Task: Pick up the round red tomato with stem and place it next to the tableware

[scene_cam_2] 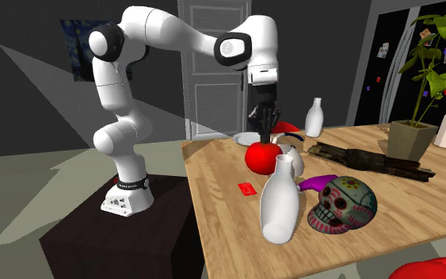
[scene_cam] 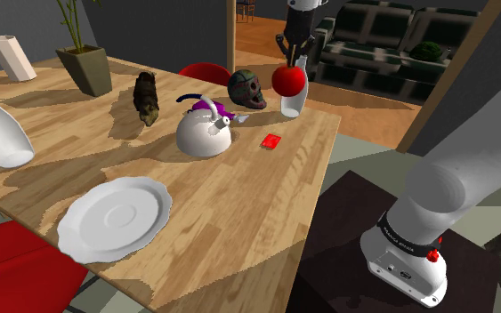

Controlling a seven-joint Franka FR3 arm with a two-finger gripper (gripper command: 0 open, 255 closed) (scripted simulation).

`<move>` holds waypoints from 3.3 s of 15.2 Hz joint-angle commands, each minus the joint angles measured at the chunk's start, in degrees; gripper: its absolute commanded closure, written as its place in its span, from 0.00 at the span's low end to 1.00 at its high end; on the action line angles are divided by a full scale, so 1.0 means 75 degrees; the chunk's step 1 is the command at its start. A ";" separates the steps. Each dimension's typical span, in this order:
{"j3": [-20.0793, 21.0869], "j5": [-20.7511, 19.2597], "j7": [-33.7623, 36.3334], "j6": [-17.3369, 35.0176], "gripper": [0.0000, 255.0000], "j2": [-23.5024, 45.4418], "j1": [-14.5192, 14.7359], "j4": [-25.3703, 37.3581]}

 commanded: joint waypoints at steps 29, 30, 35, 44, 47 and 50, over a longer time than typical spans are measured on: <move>0.2732 0.0392 0.4206 -0.1225 1.00 -0.0908 0.1706 -0.0050; 0.2866 0.0385 0.4405 -0.1264 1.00 -0.0842 0.1768 0.0033; 0.3549 0.0254 0.5449 -0.1477 1.00 -0.0365 0.2089 0.0584; 0.4333 -0.0168 0.6795 -0.1389 1.00 0.0501 0.2520 0.1074; 0.4335 -0.0178 0.6836 -0.1086 1.00 0.0506 0.2521 0.0771; 0.4341 -0.0202 0.6885 -0.0785 1.00 0.0529 0.2524 0.0486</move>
